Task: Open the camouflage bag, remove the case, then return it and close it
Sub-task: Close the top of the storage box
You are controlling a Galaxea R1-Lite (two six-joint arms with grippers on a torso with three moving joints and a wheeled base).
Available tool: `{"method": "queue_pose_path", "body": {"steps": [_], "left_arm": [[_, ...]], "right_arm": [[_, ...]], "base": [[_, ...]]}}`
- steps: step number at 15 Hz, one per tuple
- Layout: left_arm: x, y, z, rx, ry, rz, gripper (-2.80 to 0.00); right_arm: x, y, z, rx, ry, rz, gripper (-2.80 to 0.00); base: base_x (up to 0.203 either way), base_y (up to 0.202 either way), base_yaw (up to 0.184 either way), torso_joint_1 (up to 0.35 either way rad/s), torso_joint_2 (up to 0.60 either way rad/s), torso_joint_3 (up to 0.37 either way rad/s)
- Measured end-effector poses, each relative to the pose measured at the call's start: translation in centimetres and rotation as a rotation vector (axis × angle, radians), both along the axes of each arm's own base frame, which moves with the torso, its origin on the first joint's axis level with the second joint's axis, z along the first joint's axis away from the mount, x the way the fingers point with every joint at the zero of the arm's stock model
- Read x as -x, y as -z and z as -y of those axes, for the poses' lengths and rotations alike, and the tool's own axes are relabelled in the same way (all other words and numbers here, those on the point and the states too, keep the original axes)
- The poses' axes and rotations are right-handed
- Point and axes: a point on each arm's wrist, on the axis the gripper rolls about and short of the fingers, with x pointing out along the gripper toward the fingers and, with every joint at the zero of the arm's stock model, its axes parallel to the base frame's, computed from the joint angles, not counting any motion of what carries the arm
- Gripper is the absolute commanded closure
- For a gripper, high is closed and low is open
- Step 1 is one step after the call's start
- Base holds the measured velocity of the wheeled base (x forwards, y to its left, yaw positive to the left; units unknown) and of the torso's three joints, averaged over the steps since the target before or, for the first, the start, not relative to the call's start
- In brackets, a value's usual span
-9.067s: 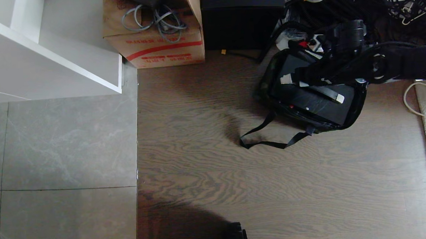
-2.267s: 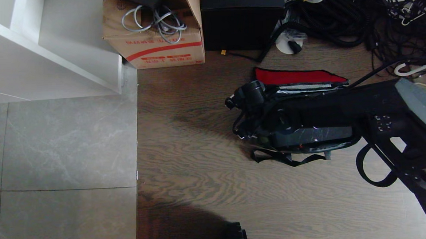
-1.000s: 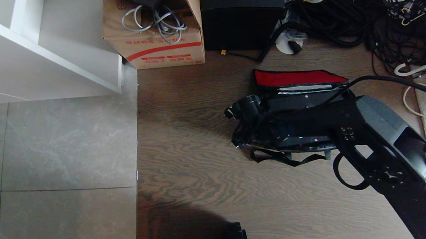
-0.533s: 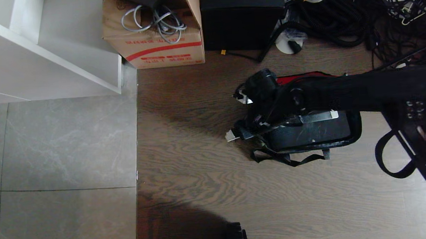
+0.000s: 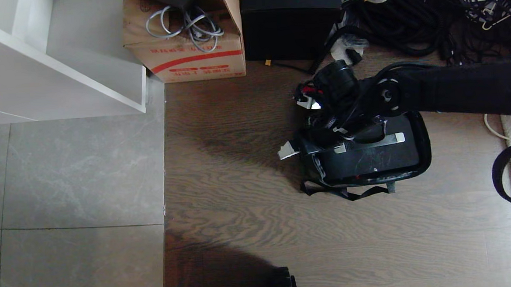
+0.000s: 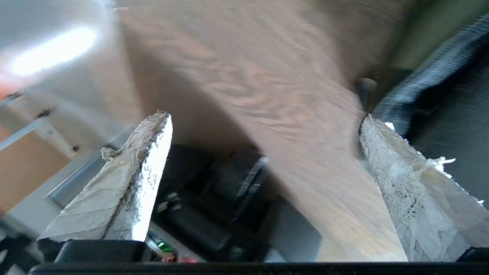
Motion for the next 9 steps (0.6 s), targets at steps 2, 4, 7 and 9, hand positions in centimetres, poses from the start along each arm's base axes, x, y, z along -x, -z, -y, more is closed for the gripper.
{"method": "queue_pose_path", "body": {"steps": [2,4,7,9], "left_arm": [[0.0,0.0,0.0,0.0,0.0,0.0,0.0],[0.0,0.0,0.0,0.0,0.0,0.0,0.0],[0.0,0.0,0.0,0.0,0.0,0.0,0.0],[0.0,0.0,0.0,0.001,0.0,0.001,0.0]], "right_arm": [[-0.6,0.7,-0.2,0.049,0.044,0.036,-2.8],[-1.7,1.4,-0.1,0.109,0.104,0.1,-2.8],[-2.9,2.5,-0.3,0.156,0.134,0.157,-2.8],[-3.3,3.1,-0.1,0.178,0.142,0.153,-2.8]], "base": [[0.0,0.0,0.0,0.0,0.0,0.0],[0.0,0.0,0.0,0.0,0.0,0.0],[0.0,0.0,0.0,0.0,0.0,0.0],[0.0,0.0,0.0,0.0,0.0,0.0]]}}
